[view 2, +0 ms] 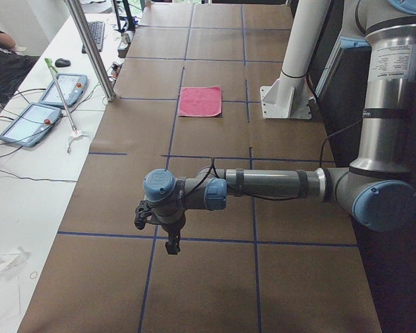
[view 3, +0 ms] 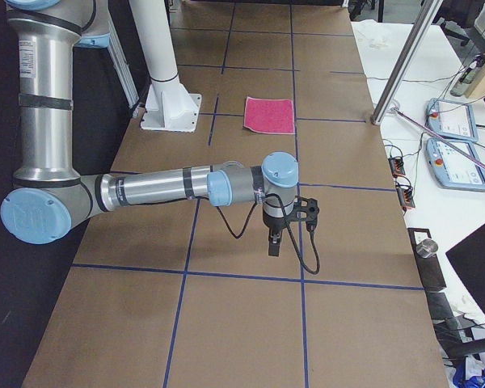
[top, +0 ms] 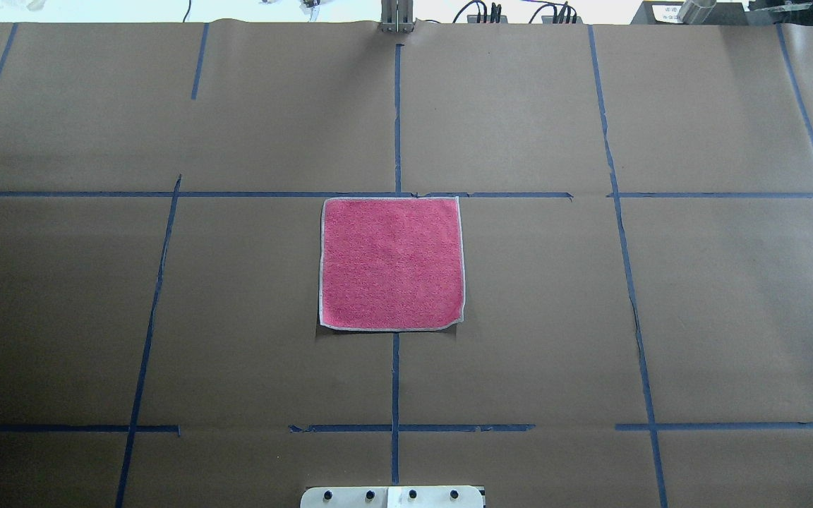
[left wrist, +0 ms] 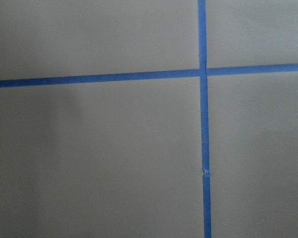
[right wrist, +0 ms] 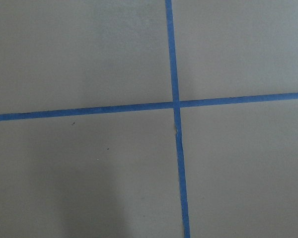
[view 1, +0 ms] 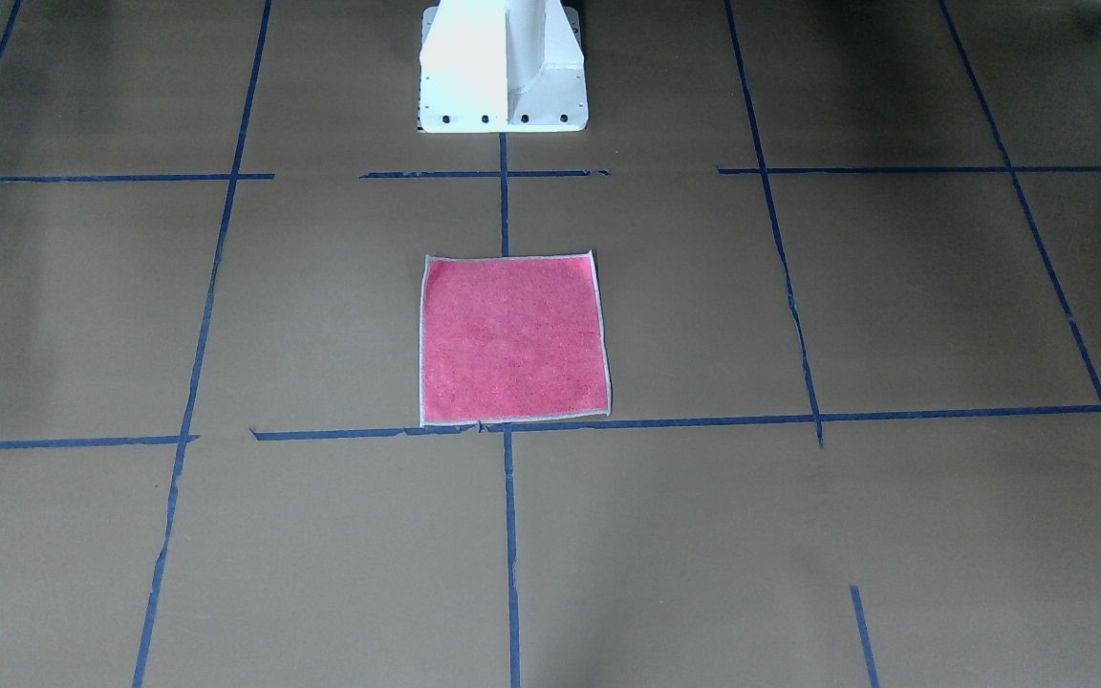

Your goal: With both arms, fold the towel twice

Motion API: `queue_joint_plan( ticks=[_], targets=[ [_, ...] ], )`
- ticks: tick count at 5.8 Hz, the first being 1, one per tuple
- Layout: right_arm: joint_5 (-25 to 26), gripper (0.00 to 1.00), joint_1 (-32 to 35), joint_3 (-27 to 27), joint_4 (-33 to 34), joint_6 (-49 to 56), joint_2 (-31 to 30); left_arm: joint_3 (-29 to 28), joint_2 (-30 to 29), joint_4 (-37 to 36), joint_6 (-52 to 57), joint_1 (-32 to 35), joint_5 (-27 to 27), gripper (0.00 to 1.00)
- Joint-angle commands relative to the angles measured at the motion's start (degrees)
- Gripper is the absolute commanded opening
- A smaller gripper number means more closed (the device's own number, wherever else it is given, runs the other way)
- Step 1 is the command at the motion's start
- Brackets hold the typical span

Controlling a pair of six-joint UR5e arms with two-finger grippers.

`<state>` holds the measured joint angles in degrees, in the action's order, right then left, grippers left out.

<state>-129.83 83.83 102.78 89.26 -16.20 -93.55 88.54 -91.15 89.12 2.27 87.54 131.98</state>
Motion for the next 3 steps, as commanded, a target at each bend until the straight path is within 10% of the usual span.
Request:
queue_joint_plan(
  ticks=[1,3],
  targets=[
    [0.10,1.00,-3.38,0.06,0.21,-0.24,3.78,0.14,-4.53,-0.70,-4.68,-0.44,-0.05,1.00],
    [0.19,1.00,-10.06,0.05,14.17,-5.91,18.57,0.15,-12.52,-0.70,-16.26,-9.25,0.12,1.00]
  ],
)
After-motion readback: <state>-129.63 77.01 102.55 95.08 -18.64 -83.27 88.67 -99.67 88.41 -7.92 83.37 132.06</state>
